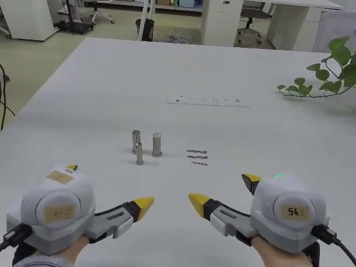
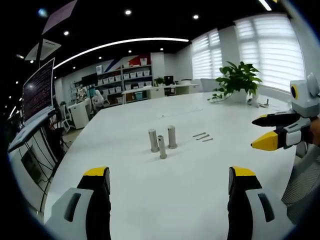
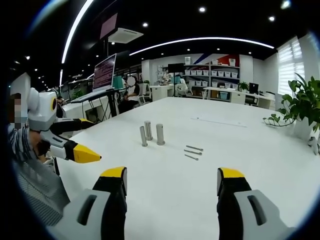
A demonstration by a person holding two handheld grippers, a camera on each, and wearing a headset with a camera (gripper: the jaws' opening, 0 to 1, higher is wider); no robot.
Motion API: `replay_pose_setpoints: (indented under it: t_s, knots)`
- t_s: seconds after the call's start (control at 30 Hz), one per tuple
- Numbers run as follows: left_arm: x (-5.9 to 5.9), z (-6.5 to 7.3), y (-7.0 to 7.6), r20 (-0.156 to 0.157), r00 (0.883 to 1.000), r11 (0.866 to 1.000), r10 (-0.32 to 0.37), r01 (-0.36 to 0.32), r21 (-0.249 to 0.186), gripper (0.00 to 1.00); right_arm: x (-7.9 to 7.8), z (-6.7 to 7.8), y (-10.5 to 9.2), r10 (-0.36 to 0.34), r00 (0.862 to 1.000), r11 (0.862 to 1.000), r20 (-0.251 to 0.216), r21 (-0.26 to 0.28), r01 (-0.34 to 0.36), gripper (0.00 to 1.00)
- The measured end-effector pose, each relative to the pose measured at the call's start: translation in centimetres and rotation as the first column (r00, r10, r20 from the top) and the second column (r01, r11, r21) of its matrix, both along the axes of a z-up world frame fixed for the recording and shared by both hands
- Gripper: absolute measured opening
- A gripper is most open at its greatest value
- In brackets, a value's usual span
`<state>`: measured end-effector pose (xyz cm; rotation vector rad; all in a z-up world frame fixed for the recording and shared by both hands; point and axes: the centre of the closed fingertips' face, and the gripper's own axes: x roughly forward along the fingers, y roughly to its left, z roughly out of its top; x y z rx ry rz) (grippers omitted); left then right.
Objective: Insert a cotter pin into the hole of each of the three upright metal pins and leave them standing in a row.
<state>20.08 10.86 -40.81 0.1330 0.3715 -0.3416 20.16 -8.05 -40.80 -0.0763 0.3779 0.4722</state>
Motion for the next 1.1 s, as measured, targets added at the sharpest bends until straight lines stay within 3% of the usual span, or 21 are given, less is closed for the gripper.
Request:
replay_pose_setpoints:
  t_s: [0.2,0.27,0.33,0.57,0.63,0.83,1.0,1.1]
  knots:
    - [0.1,0.3,-0.1,0.009,1.000,1.000,-0.004,0.004,-0.010,0.98,0.0,0.2,0.2,0.006,1.000,1.000,0.006,0.000,-0.006,0.70]
    - [0.1,0.2,-0.1,-0.002,1.000,1.000,-0.008,0.008,0.007,0.96,-0.1,0.2,0.4,0.015,1.000,1.000,0.002,0.000,-0.015,0.70]
    - [0.3,0.4,-0.1,0.005,1.000,1.000,-0.005,0.005,0.023,0.93,-0.3,0.1,0.6,0.025,1.000,1.000,-0.005,0.005,-0.025,0.70]
    - [2.1,0.9,-1.0,0.005,0.999,0.999,-0.032,0.032,0.025,0.88,-0.6,0.0,1.2,0.053,0.998,0.999,-0.012,0.006,-0.053,0.70]
    - [2.7,0.8,-1.2,-0.005,0.999,0.999,-0.035,0.035,0.003,0.85,-0.5,0.5,1.5,0.058,0.998,0.998,0.004,0.032,-0.058,0.70]
    - [4.3,0.3,-1.5,-0.026,0.999,0.999,-0.045,0.046,0.016,0.75,-0.5,0.7,1.7,0.064,0.998,0.997,0.007,0.048,-0.064,0.69]
    - [5.7,-0.2,-1.9,-0.045,0.998,0.999,-0.043,0.042,-0.024,0.66,-0.4,0.9,1.5,0.055,0.998,0.996,0.008,0.066,-0.055,0.69]
    - [6.7,-0.8,-2.0,-0.046,0.998,0.998,-0.053,0.055,0.041,0.58,-0.5,0.9,1.6,0.055,0.998,0.995,0.002,0.077,-0.055,0.68]
